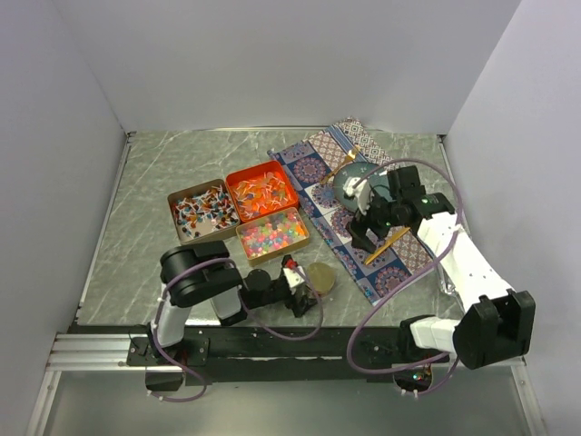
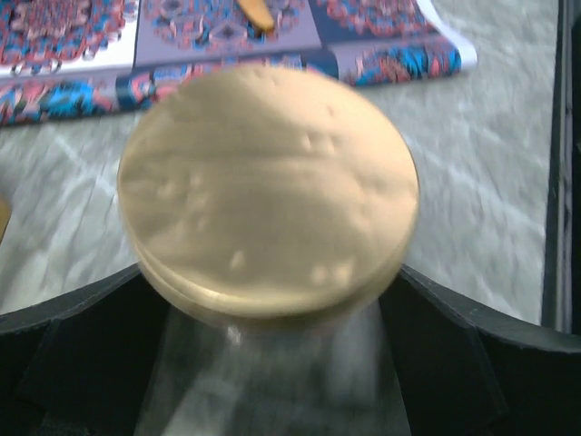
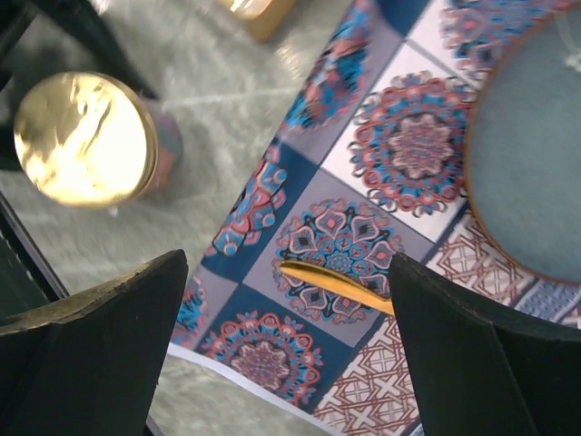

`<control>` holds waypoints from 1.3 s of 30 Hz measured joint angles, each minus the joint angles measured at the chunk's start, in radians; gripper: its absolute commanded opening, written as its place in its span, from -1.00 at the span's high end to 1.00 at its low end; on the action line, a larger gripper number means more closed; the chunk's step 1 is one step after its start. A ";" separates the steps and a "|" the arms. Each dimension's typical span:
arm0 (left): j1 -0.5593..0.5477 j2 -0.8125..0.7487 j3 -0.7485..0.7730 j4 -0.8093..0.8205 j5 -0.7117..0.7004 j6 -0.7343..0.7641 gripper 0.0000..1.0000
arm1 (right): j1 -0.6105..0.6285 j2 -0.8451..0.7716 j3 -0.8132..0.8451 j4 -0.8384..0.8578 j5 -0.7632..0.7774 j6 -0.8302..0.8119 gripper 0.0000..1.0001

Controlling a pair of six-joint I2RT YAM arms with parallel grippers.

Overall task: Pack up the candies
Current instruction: Move the packing bottle to the center of the board.

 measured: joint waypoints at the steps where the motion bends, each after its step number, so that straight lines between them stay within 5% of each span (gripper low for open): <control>1: -0.007 0.018 0.019 0.007 -0.011 -0.004 -0.95 | 0.008 0.005 -0.010 -0.005 -0.006 -0.035 -0.88; 9: -0.029 0.076 0.089 0.024 -0.068 -0.021 -0.72 | 0.194 0.094 -0.058 0.019 -0.074 -0.198 -0.13; 16: -0.013 0.066 0.055 0.039 -0.072 -0.026 -0.96 | 0.242 0.158 -0.063 0.065 -0.153 -0.231 -0.09; 23: 0.009 0.040 0.024 0.040 -0.080 -0.034 -0.96 | 0.301 0.172 -0.063 0.084 -0.202 -0.249 -0.08; 30: 0.013 0.040 0.030 0.041 -0.094 -0.084 -0.26 | 0.384 0.222 -0.063 0.131 -0.258 -0.216 0.50; 33: 0.016 0.040 0.035 0.042 -0.095 -0.114 -0.11 | 0.402 0.262 -0.063 0.165 -0.261 -0.184 0.59; 39: 0.018 0.042 0.046 0.035 -0.090 -0.139 0.66 | 0.407 0.333 -0.032 0.194 -0.258 -0.131 0.81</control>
